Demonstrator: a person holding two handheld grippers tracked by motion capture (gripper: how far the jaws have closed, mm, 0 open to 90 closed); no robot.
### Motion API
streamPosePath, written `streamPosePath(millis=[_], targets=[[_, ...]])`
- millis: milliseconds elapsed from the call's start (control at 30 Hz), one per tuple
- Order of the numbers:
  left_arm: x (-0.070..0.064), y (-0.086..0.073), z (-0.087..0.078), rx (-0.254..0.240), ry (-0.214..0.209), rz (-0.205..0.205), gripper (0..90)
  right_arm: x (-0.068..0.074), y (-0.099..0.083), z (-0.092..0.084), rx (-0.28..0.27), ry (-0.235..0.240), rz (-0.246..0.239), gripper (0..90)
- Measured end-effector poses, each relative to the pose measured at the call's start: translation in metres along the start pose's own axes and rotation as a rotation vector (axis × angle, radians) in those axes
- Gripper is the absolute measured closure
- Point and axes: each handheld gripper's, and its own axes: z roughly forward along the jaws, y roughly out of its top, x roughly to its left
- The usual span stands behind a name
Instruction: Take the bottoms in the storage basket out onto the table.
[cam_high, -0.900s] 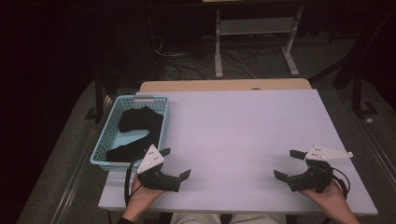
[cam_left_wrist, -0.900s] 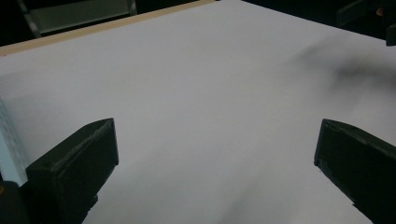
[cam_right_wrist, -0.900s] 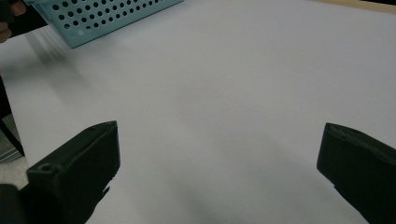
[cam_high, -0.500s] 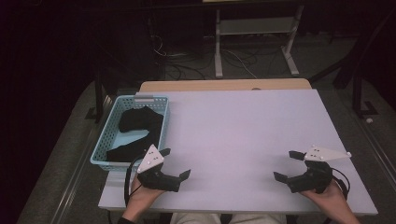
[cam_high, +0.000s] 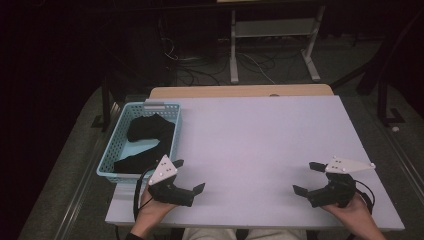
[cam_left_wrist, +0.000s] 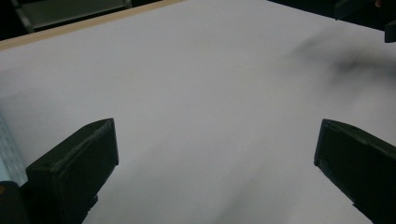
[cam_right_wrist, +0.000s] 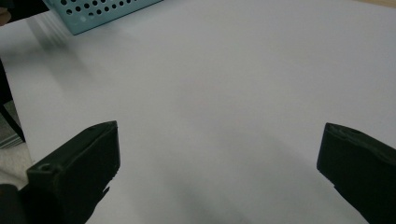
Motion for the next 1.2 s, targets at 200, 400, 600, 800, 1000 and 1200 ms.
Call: streamPosePath(millis=[200,400,600,800,1000,1200], targets=[[-0.001,0.005,-0.003,-0.006,0.008,0.002,0.0,0.0,0.001,-0.002,-0.006,-0.003,-0.009,0.0],[-0.001,0.01,-0.005,0.004,0.008,0.01,0.0,0.001,0.001,-0.001,-0.004,0.0,-0.013,0.0],[0.001,0.014,-0.008,0.01,0.01,0.008,0.0,0.004,0.001,0.001,0.007,0.007,-0.024,0.0],[0.004,0.017,-0.009,0.028,0.011,0.009,0.0,0.006,0.001,0.003,0.017,0.013,-0.031,0.0],[0.008,0.02,-0.01,0.036,0.006,0.005,0.0,0.006,0.001,0.004,0.02,0.013,-0.033,0.0],[0.01,0.024,-0.014,0.046,-0.008,0.0,0.0,0.005,0.001,0.004,0.023,0.012,-0.032,0.0]])
